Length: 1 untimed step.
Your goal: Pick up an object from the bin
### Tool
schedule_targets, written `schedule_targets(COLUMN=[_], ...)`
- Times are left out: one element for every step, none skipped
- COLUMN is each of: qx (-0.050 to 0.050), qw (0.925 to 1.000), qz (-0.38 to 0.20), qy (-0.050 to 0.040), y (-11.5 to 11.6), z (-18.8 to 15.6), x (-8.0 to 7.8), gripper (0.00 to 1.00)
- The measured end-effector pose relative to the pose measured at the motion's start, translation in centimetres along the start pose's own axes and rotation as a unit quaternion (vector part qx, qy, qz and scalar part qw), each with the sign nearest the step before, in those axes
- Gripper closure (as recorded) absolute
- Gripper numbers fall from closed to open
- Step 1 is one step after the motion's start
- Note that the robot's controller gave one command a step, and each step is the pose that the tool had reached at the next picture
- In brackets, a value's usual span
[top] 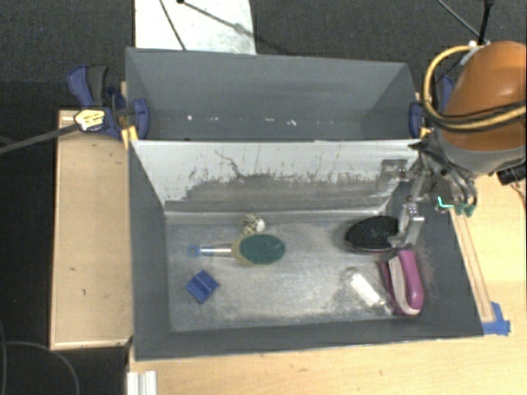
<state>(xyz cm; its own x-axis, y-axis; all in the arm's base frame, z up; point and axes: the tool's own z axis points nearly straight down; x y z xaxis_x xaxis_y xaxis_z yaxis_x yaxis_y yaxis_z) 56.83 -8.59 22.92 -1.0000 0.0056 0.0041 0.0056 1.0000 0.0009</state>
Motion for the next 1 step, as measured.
schedule_targets(qx=[0.000], qw=[0.9999], qz=[0.017], qy=[0.0003], y=[-2.19], z=[12.50], x=[-0.73], gripper=[0.00])
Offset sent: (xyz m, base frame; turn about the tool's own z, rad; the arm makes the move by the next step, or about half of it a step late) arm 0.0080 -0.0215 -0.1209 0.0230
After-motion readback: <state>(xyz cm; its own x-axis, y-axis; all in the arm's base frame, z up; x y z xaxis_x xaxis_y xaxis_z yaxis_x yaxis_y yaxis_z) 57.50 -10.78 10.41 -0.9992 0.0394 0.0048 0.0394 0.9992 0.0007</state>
